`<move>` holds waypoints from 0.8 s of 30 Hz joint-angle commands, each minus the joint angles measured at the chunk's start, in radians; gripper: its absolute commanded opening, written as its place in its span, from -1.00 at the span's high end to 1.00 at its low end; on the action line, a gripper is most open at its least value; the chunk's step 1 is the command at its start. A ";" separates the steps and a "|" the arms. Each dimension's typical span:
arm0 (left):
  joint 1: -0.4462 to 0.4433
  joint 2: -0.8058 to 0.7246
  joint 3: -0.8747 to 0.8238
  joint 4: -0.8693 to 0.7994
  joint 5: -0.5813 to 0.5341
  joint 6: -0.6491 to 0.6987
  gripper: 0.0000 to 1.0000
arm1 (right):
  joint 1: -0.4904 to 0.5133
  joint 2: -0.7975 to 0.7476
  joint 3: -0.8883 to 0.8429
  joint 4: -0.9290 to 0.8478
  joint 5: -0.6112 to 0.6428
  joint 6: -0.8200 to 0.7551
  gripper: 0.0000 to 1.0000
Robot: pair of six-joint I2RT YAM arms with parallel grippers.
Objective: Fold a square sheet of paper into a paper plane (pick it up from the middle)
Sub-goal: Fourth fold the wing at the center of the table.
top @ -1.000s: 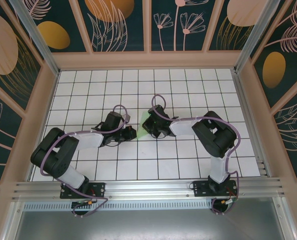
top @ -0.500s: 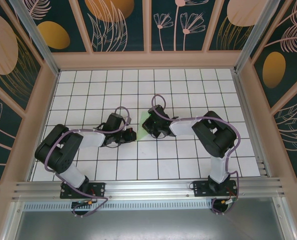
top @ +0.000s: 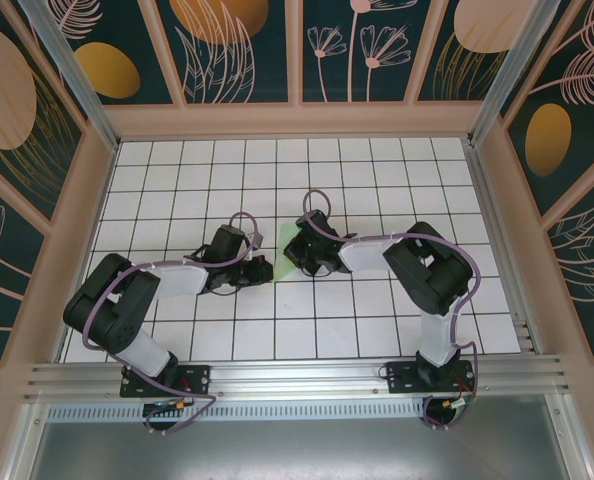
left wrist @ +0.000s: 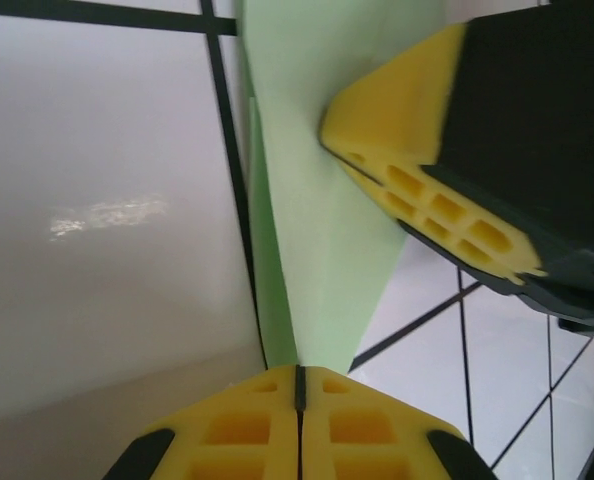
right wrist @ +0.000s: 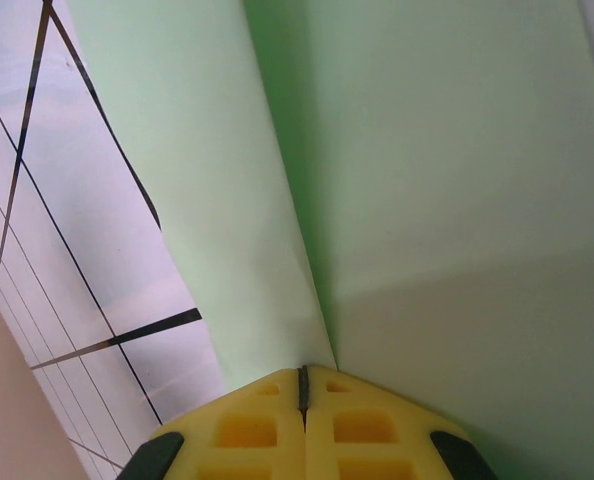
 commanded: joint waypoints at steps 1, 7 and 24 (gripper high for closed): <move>-0.013 -0.015 -0.020 -0.081 0.061 0.008 0.86 | 0.000 0.061 -0.026 -0.092 0.003 0.002 1.00; -0.020 0.004 -0.042 -0.073 0.063 0.005 0.86 | 0.000 0.064 -0.027 -0.091 0.003 0.002 1.00; -0.038 -0.003 -0.009 -0.148 -0.006 0.039 0.80 | -0.003 0.057 -0.036 -0.092 0.004 -0.005 1.00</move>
